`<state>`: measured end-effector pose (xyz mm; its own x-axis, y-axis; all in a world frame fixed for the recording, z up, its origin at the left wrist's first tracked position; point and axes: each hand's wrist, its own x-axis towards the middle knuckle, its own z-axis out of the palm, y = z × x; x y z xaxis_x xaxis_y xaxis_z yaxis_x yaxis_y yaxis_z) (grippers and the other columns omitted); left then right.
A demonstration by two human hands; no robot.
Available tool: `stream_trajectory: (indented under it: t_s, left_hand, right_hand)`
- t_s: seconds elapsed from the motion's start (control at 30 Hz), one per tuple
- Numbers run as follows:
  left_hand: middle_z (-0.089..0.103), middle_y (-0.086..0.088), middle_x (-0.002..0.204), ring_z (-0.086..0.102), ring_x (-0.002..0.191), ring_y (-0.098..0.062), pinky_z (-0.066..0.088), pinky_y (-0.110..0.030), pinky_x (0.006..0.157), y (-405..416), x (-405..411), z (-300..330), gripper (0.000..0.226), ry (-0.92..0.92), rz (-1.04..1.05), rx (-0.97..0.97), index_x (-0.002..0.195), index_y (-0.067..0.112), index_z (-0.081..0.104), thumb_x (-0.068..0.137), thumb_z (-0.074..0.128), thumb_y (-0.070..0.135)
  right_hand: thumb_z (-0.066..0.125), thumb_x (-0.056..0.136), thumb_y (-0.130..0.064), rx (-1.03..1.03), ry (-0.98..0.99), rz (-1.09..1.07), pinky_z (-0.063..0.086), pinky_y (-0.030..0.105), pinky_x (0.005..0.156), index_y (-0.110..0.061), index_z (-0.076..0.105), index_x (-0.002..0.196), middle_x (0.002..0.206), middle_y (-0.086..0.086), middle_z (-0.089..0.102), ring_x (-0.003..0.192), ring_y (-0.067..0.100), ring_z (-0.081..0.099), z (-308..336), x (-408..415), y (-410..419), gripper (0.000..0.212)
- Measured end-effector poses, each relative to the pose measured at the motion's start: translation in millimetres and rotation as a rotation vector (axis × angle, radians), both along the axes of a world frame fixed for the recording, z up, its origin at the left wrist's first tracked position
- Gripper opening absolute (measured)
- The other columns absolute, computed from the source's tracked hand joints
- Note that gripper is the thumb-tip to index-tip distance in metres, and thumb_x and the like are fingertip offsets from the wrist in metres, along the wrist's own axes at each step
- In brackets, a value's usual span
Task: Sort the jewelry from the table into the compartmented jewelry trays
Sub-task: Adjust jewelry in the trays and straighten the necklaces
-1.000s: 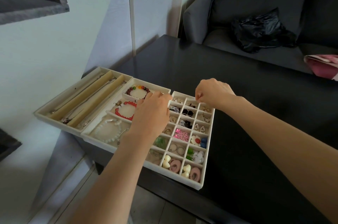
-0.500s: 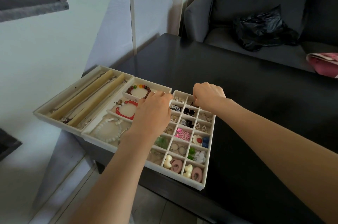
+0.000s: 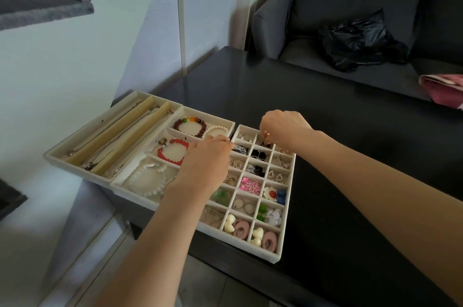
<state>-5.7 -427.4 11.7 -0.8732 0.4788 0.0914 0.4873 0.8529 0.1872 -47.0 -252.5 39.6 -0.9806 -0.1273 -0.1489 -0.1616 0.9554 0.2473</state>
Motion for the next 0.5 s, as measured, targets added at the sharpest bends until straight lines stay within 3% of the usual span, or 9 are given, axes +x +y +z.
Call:
stream_trajectory:
  t_s: [0.07, 0.17, 0.5]
  left_hand:
    - [0.045, 0.003, 0.142, 0.042, 0.13, -0.013, 0.031, -0.034, 0.108, 0.0, -0.3, 0.1, 0.045, -0.007, 0.003, 0.012, 0.14, 0.021, 0.041, 0.096, 0.048, 0.018]
    - [0.046, 0.004, 0.14, 0.043, 0.128, -0.013, 0.031, -0.035, 0.107, 0.4, -0.5, -0.1, 0.043, -0.011, 0.011, 0.024, 0.138, 0.022, 0.043, 0.096, 0.047, 0.018]
    - [0.047, 0.004, 0.139, 0.043, 0.128, -0.013, 0.032, -0.033, 0.107, 1.0, -1.1, 0.0, 0.041, -0.003, 0.01, 0.017, 0.137, 0.021, 0.045, 0.096, 0.048, 0.02]
  right_hand:
    - [0.055, 0.093, -0.016, -0.101, 0.028, -0.02, 0.048, 0.027, 0.066, -0.014, 0.067, 0.1, 0.102, 0.001, 0.06, 0.085, 0.019, 0.061, 4.8, 4.5, 6.4, 0.014]
    - [0.055, 0.094, -0.017, -0.256, 0.107, -0.06, 0.039, 0.022, 0.061, -0.019, 0.068, 0.1, 0.098, -0.004, 0.05, 0.083, 0.013, 0.054, 8.4, 13.9, 16.6, 0.015]
    - [0.061, 0.091, -0.02, -0.212, 0.028, -0.115, 0.052, 0.029, 0.072, -0.015, 0.063, 0.109, 0.105, 0.005, 0.064, 0.089, 0.019, 0.062, -7.5, 5.8, 12.0, 0.019]
